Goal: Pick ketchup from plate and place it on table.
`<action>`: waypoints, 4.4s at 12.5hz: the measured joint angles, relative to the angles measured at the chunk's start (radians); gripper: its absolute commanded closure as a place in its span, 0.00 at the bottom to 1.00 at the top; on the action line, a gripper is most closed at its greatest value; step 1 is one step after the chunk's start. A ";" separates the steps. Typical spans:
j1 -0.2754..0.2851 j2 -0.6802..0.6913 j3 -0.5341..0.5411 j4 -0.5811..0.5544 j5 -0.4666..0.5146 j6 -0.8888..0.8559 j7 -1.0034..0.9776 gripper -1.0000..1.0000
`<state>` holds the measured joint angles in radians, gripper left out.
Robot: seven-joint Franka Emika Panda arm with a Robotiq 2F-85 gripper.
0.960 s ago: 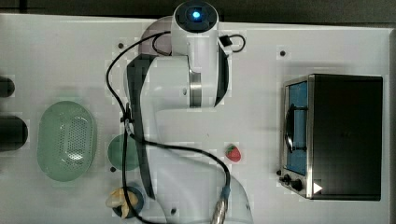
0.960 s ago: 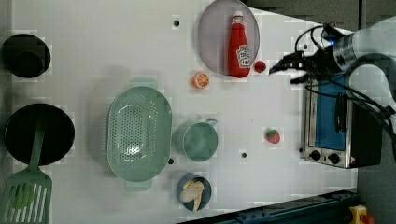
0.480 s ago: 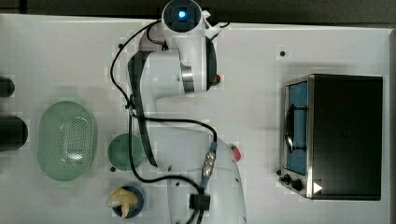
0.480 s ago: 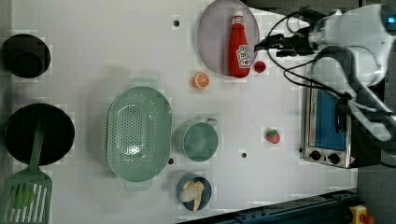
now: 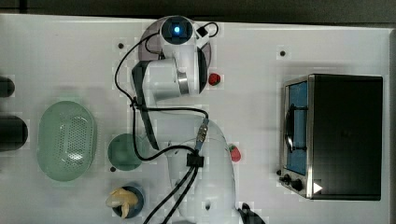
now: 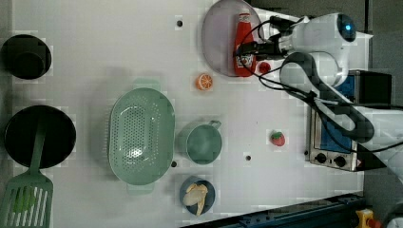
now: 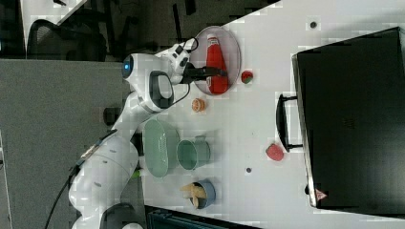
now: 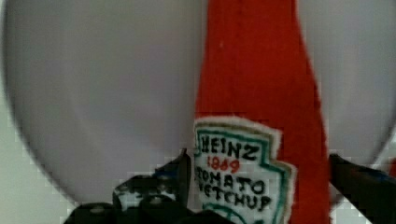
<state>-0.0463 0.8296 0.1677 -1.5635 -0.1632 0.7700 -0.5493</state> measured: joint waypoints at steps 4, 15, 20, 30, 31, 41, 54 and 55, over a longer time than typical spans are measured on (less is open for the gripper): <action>0.005 0.072 0.000 0.052 -0.018 0.013 0.000 0.00; 0.016 0.073 -0.005 0.082 -0.016 0.058 -0.005 0.41; 0.010 0.055 -0.007 0.088 0.029 -0.004 -0.005 0.41; -0.078 -0.558 -0.007 -0.074 0.105 -0.241 -0.007 0.41; -0.093 -0.640 -0.011 -0.142 0.103 -0.242 -0.007 0.41; -0.146 -0.767 -0.050 -0.751 0.115 -0.068 -0.008 0.41; -0.148 -0.578 -0.042 -0.831 0.118 0.180 -0.008 0.00; -0.145 -0.600 -0.040 -0.831 0.117 0.168 -0.007 0.00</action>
<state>-0.1918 0.2292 0.1282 -2.3945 -0.0462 0.9385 -0.5566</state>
